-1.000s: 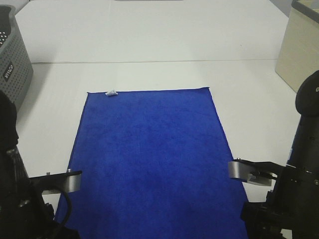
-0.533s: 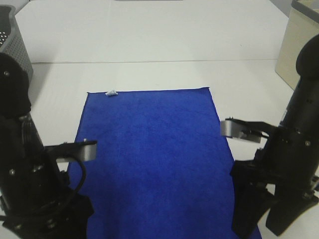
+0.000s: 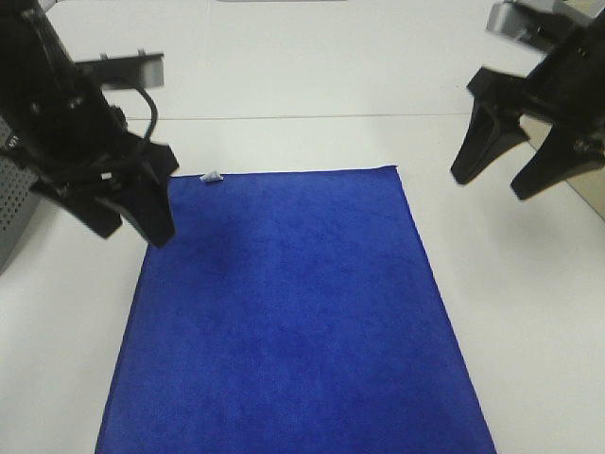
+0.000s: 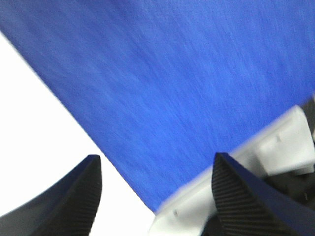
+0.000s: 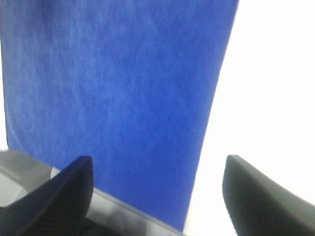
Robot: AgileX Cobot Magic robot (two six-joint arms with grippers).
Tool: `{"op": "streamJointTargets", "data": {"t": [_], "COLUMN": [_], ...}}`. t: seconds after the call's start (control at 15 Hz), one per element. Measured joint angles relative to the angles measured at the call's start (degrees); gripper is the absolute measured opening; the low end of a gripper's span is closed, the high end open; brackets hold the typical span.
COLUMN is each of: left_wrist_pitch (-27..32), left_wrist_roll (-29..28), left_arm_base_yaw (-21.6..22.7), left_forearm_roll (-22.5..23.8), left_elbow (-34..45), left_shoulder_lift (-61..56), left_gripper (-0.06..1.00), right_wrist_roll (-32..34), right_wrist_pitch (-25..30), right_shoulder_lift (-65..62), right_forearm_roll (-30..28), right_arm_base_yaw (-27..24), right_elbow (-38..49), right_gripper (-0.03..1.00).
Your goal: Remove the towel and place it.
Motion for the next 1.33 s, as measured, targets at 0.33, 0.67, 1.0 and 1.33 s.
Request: {"op": "streamJointTargets", "data": {"t": [0.33, 0.67, 1.0, 1.33], "left_wrist_pitch": [0.00, 4.47, 4.64, 4.81], "left_wrist_roll": [1.38, 1.32, 0.92, 0.74], "left_arm_base_yaw": [10.03, 14.50, 17.93, 19.14], "left_forearm_roll": [0.57, -0.57, -1.43, -1.72], "left_elbow": [-18.85, -38.62, -49.45, -53.17], "left_shoulder_lift": [13.75, 32.31, 42.28, 46.81], "left_gripper": [0.61, 0.61, 0.61, 0.61], "right_wrist_roll": [-1.95, -2.41, -3.50, -3.84], "right_wrist_pitch": [3.78, 4.13, 4.07, 4.07], "right_shoulder_lift": [12.83, 27.96, 38.33, 46.41], "right_forearm_roll": [-0.52, 0.34, 0.40, 2.35], "right_arm_base_yaw": [-3.61, -3.61, -3.61, -3.61], "right_elbow": [-21.60, -33.80, -44.52, -52.31], "right_gripper": [0.72, 0.72, 0.72, 0.72]}}
